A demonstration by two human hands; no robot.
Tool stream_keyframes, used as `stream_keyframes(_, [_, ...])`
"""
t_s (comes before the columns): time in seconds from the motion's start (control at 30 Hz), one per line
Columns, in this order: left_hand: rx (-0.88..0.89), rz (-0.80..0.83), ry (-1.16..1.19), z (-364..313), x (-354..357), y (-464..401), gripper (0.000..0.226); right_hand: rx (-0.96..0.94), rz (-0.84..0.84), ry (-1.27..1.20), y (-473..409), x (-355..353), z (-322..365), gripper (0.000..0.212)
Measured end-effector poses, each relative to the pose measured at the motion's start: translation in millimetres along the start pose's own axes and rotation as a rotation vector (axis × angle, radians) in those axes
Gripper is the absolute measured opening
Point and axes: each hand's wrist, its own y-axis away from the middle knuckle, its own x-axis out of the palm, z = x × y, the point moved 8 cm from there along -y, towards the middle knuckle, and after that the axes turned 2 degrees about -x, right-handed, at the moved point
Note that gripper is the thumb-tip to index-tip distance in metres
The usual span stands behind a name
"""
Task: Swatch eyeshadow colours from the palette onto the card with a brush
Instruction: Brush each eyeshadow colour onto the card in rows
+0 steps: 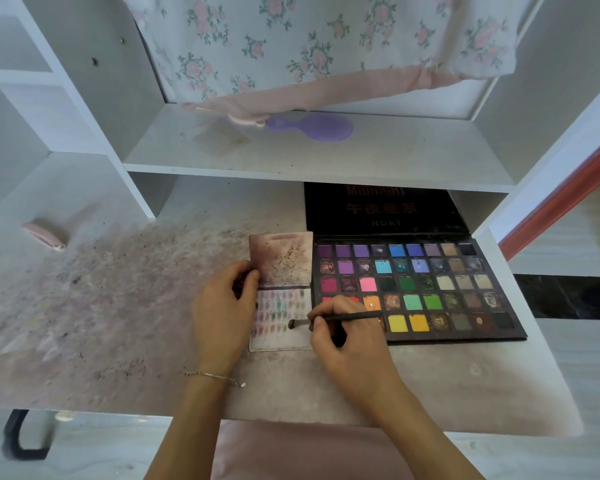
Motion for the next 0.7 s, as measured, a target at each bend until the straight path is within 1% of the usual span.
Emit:
stream_keyframes(0.1, [-0.004,0.0,0.003,0.1,0.1,0.1,0.019,0.012,0.009,0.0,0.4,0.5,-1.0,0.016])
stream_keyframes(0.3, [-0.01,-0.011,-0.001,-1.2,-2.2,1.1,0.019,0.002,0.009,-0.018,0.7,0.6,-1.1,0.006])
stream_keyframes(0.7, [-0.012,-0.013,-0.006,0.2,-1.5,1.0,0.019,-0.027,-0.01,-0.009,0.0,0.5,0.0,0.005])
